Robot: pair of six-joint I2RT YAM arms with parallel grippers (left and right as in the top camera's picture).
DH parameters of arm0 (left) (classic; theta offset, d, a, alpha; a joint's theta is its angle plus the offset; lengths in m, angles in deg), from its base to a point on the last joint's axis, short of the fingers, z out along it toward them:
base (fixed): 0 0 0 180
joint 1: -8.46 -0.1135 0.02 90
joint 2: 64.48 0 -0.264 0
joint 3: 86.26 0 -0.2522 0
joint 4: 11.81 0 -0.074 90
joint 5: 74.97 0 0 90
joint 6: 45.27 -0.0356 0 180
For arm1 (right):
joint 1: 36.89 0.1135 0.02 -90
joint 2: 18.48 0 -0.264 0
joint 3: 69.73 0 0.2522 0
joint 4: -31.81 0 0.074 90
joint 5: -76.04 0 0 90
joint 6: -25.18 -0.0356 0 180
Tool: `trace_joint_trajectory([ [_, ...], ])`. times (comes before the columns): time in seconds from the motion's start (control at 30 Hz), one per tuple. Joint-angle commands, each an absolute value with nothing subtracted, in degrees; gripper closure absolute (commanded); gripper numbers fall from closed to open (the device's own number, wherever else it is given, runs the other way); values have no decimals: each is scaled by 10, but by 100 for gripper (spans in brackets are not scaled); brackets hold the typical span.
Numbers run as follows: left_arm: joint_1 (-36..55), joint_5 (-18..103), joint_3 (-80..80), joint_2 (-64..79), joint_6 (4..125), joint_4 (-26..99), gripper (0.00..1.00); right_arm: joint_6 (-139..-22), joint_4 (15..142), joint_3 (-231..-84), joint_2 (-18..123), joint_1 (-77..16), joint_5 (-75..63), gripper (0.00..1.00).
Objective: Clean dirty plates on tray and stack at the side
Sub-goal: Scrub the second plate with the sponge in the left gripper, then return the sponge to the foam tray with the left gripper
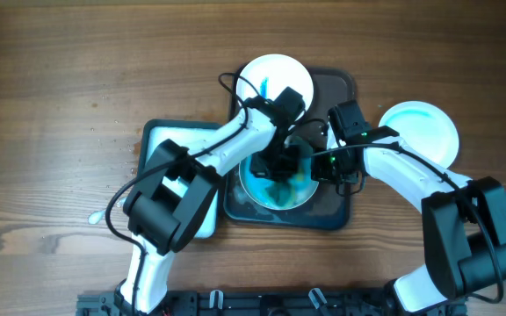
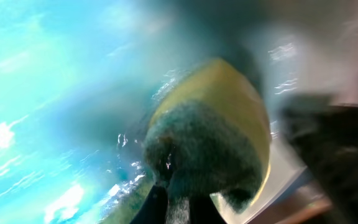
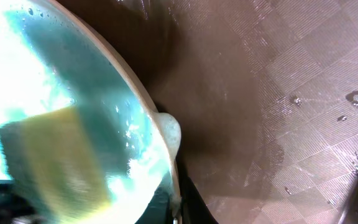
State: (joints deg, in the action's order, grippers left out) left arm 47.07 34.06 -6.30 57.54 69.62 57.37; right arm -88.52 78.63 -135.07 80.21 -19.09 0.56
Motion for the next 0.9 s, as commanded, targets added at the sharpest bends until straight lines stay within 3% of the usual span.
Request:
trace_joint_trajectory([
  [0.0, 429, 109, -42, 590, 689, 632, 96, -875, 790, -1337, 828, -189, -34, 96],
  [0.2, 382, 8, -42, 574, 707, 617, 96, -875, 788, -1337, 828, -189, -34, 96],
  [0.47, 465, 342, -42, 575, 674, 464, 96, -874, 790, -1337, 828, -189, -34, 96],
  [0.53, 495, 351, -42, 575, 675, 448, 96, -874, 791, -1337, 828, -189, -34, 96],
  [0.67, 497, 351, -42, 571, 675, 479, 96, -874, 792, -1337, 828, -189, -34, 96],
  [0.87, 407, 304, -42, 444, 674, 591, 96, -874, 793, -1337, 828, -189, -34, 96],
])
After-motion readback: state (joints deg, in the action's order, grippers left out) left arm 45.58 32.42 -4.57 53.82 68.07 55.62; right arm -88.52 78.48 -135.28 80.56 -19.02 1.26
